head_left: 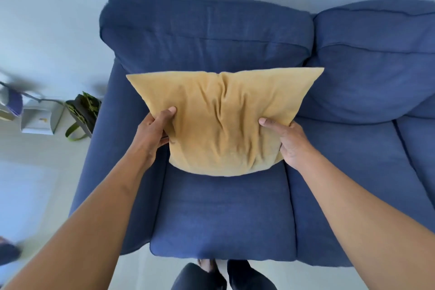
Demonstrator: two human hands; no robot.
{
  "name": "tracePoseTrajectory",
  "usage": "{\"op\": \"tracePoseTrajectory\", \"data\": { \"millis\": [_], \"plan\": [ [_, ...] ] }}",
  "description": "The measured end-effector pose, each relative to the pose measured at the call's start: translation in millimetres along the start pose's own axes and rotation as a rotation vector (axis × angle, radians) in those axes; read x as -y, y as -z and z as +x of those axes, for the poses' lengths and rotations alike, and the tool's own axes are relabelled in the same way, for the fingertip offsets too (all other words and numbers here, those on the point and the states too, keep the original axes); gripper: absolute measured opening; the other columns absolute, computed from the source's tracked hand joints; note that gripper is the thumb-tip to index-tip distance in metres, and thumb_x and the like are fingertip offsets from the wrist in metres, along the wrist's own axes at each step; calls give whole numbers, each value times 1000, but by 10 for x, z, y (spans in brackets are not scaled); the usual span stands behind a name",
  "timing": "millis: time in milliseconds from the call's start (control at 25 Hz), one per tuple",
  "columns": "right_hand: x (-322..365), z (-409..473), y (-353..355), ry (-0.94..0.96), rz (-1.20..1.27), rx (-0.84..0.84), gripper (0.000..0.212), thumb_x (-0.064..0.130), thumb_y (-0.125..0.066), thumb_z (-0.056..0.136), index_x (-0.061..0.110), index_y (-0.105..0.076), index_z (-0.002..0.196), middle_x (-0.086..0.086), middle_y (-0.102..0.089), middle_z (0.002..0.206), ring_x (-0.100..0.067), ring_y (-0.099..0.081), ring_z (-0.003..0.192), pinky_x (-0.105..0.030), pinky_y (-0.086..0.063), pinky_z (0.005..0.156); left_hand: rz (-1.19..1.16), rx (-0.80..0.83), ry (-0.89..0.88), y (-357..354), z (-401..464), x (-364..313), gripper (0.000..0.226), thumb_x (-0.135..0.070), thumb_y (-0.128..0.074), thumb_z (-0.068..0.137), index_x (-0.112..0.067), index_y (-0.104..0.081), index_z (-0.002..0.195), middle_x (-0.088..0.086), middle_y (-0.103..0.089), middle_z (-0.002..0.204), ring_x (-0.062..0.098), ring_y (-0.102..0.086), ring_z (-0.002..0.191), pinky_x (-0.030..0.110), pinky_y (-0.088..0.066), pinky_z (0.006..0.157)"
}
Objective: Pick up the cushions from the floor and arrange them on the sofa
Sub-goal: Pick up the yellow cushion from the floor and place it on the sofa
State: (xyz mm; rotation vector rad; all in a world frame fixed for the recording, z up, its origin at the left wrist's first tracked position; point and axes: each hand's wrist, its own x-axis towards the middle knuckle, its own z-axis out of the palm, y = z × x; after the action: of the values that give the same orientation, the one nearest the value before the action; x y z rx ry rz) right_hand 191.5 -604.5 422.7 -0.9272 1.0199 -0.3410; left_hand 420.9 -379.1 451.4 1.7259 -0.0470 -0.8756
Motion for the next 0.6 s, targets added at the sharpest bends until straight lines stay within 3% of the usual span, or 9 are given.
{"op": "tracePoseTrajectory", "data": {
  "millis": [120,240,360,440,520,600],
  "plan": [
    [-84,519,-37,-39,-52,-28,55,15,-90,74,19,-68,125,3,-80,117,-17,-74,109,-38,-55,95,2,-29,44,-56,467,153,53,-49,-72,89,-30,-58,137,-6,-69,130,23,-67,120,46,-53,102],
    [-215,880,-12,-137,-178,-66,59,33,-90,75,24,-64,127,12,-72,115,-11,-64,107,-34,-45,91,70,-27,128,-130,849,303,63,-55,-73,86,-32,-55,142,-8,-66,134,23,-62,125,52,-45,111],
    [-225,1055,-65,-233,-270,-89,73,43,-91,63,25,-63,128,9,-68,125,-20,-57,121,-48,-42,104,102,-39,165,-151,1118,241,64,-51,-73,86,-29,-55,143,-9,-66,134,22,-61,127,50,-46,106],
    [-74,1104,-103,-174,-246,-126,71,37,-89,63,23,-63,128,8,-69,125,-19,-59,119,-50,-44,105,57,-75,152,-170,1260,69,69,-52,-75,84,-25,-53,143,-8,-65,133,22,-61,127,47,-47,103],
    [172,1151,-160,-48,-135,-209,55,32,-84,77,20,-63,127,11,-70,114,-10,-63,104,-38,-49,91,-9,-140,141,-166,1374,-137,76,-58,-77,78,-25,-51,142,-8,-63,133,19,-60,124,49,-46,108],
    [432,1257,-213,29,-61,-252,41,35,-82,83,22,-63,118,12,-71,108,-5,-65,96,-31,-51,80,-52,-145,108,-187,1471,-353,58,-54,-76,83,-28,-56,131,-12,-66,120,13,-63,112,45,-50,104]
  ]
}}
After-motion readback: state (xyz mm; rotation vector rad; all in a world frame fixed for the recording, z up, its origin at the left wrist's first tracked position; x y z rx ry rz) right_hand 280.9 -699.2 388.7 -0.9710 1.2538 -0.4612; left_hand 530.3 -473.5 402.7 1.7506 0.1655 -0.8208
